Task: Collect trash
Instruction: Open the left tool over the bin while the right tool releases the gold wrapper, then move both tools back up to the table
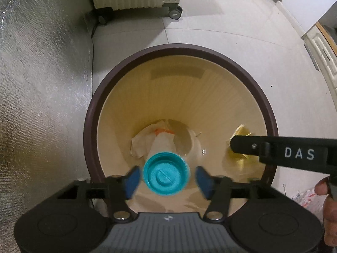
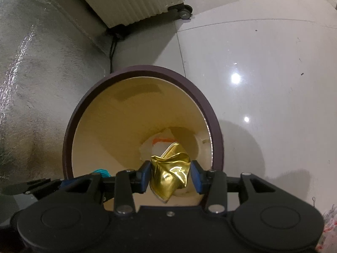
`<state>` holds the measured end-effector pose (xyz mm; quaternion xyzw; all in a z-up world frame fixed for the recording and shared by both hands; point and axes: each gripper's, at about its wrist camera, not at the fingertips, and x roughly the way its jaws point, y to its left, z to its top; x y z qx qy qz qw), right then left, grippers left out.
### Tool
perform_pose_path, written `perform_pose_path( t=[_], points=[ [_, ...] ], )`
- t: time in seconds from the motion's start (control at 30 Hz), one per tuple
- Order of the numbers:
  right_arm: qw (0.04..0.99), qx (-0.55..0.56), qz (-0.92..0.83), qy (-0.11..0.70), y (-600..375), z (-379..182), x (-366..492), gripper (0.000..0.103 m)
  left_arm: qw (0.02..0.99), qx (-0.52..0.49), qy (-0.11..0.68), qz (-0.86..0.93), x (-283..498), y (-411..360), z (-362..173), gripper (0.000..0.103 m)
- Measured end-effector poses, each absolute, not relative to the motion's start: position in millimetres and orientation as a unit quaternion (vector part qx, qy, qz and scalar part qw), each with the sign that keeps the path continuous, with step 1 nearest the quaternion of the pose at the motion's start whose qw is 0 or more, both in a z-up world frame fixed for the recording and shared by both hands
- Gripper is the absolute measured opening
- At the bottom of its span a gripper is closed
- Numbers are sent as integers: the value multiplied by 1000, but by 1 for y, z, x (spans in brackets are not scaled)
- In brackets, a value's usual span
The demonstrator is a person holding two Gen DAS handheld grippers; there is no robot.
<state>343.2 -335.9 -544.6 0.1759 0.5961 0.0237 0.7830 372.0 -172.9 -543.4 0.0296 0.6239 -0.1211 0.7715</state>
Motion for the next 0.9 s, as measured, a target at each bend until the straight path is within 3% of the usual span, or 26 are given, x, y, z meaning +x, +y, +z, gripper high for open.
perform_pose_path(
  t=[0.07, 0.53, 0.8, 0.9],
  points=[
    [782, 179, 26, 597, -335, -547, 344, 56, 773, 38, 622, -119, 372, -174, -542, 74],
    [787, 151, 37, 598, -339, -528, 331, 57, 763, 27, 639, -97, 362, -167, -524, 77],
    [794, 130, 43, 592, -342, -510, 316, 61, 762, 29, 642, -85, 356, -159, -508, 89],
    [795, 126, 43, 591, -344, -505, 311, 70, 765, 28, 639, -82, 353, -154, -498, 96]
  ],
)
